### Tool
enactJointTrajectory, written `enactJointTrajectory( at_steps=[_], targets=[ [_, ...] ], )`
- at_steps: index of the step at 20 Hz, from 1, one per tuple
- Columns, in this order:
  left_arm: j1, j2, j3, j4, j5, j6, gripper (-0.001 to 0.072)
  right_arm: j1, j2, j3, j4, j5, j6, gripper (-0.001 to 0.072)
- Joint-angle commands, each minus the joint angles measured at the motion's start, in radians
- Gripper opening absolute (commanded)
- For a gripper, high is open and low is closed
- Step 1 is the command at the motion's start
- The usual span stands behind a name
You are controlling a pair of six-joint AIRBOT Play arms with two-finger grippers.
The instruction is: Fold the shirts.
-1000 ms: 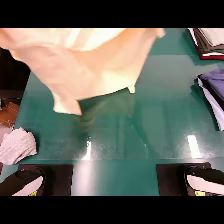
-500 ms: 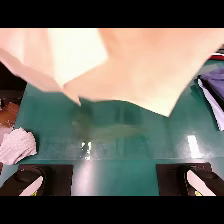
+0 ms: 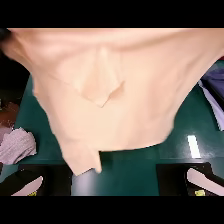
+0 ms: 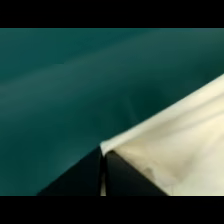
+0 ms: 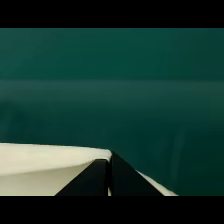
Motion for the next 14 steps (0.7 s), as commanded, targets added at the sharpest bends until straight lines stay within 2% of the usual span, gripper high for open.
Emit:
enactJointTrajectory(
  at_steps=[1, 4, 6, 7, 8, 9, 10, 11, 14],
  targets=[
    [0.0, -0.188, -0.116, -0.058, -0.029, -0.001, 0.0023, 0.133, -0.19, 0.001, -0.128, 0.139, 0.043, 0.0011],
    [0.0, -0.343, -0.149, -0.052, 0.121, -0.002, 0.0024, 0.275, -0.306, 0.001, -0.331, -0.001, 0.047, 0.0012],
    [0.0, -0.415, -0.149, -0.05, 0.193, -0.011, 0.0025, 0.341, -0.37, 0.001, -0.397, -0.113, 0.052, 0.0014],
    [0.0, -0.442, -0.149, -0.047, 0.225, -0.019, 0.0228, 0.358, -0.396, 0.001, -0.39, -0.167, 0.053, 0.0014],
    [0.0, -0.458, -0.149, -0.039, 0.254, -0.045, 0.056, 0.371, -0.422, 0.001, -0.385, -0.219, 0.062, 0.0017],
    [0.001, -0.463, -0.149, -0.01, 0.276, -0.066, 0.0632, 0.373, -0.439, 0.001, -0.383, -0.256, 0.071, 0.0038],
    [0.001, -0.462, -0.148, 0.022, 0.285, -0.064, 0.0554, 0.373, -0.452, 0.001, -0.37, -0.282, 0.079, 0.0227],
    [0.003, -0.461, -0.14, 0.071, 0.282, -0.061, 0.053, 0.367, -0.459, 0.001, -0.347, -0.299, 0.082, 0.0363],
    [0.074, -0.461, -0.097, 0.077, 0.194, -0.065, 0.0529, 0.311, -0.448, 0.001, -0.224, -0.274, 0.077, 0.0367]
  ],
)
